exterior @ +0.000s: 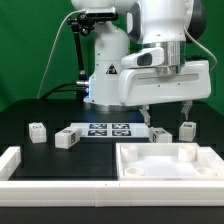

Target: Assemble one leg

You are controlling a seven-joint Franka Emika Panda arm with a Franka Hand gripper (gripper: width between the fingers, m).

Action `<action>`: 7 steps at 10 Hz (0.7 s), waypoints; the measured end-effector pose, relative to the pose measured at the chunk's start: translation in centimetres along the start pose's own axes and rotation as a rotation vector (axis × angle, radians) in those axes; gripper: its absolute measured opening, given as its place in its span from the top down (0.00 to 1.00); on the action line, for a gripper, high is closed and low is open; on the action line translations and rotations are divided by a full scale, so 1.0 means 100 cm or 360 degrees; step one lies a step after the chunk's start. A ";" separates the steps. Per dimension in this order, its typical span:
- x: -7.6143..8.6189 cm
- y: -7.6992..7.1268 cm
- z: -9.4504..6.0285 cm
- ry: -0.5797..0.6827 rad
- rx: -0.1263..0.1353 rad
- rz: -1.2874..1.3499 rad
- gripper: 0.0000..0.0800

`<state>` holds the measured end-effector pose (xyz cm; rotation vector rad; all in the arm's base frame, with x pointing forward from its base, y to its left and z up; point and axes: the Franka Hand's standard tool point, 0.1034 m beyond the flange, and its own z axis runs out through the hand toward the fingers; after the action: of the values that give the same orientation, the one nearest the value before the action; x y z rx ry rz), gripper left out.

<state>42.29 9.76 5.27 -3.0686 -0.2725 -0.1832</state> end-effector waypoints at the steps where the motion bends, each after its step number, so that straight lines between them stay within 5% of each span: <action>1: 0.000 0.000 0.000 0.0000 0.0001 0.0059 0.19; 3: -0.010 -0.002 0.002 0.0007 0.0015 0.0529 0.19; 7: -0.024 -0.034 0.004 -0.0016 0.0048 0.1161 0.19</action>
Offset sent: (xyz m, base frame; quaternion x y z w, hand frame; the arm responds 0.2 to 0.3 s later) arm -0.0281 0.0150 -0.0057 -0.0130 0.0147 0.3503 0.9364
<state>39.42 12.75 4.71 -2.9030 0.8197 -0.1189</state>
